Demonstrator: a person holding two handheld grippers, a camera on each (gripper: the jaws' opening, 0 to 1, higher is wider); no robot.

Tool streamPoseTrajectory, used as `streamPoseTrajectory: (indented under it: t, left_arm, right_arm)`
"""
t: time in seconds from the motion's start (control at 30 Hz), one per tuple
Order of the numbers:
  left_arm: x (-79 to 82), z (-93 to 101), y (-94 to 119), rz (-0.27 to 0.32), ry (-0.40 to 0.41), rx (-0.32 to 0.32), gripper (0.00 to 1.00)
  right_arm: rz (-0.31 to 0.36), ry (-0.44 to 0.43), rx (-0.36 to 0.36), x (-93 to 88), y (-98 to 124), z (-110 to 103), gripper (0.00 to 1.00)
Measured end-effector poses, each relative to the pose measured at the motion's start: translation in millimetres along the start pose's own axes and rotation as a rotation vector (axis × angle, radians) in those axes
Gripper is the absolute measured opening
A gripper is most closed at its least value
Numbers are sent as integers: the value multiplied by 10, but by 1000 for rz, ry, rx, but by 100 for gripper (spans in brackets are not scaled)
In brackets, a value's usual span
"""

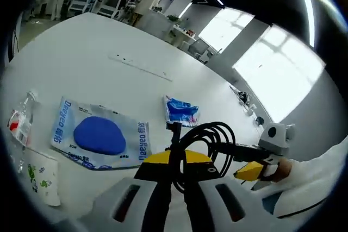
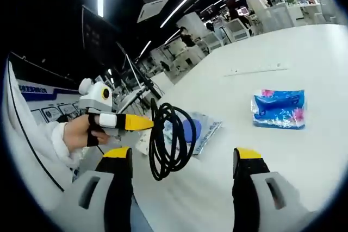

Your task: Arrange the tabletop items into an orderly group along one side of the table until the central work area is clear of visible clutter.

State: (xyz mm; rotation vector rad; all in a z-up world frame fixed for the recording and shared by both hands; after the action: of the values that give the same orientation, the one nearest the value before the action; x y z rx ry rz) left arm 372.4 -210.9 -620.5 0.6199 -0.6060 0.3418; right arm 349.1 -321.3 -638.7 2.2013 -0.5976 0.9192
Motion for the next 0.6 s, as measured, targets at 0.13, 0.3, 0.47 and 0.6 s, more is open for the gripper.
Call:
streamPoseTrajectory:
  t: [0.13,0.3,0.47,0.6]
  left_arm:
    - [-31,65,-28,-5,15,-31,3]
    - [-45,135,-60,7,52,-90,3]
    - [-9,182,-61,23,56,-149,4]
    - [84,225,-81,95,10,-202,5]
  right_arm:
    - [-4,-91,50,-27,24,-67,50]
    - [1,-82,72,-52,65,-93,13]
    - [-15,-234,103,-50,136,-96,2]
    - [15,-336,162,14,196,-117,2]
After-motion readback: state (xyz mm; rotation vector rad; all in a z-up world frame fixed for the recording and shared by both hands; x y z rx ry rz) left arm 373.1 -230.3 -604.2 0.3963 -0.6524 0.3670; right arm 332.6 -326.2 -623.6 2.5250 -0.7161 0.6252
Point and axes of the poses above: the point that each gripper's makers call its tool centre point, and the gripper's own axes: y roughly backward along the fingers, z roughly to its right, x roughly out of its top, the point moved 2 cm from there along y, roughly backward along the fingers, and after that the axes turned 7 degrees about -x, right-handed, at the moved point
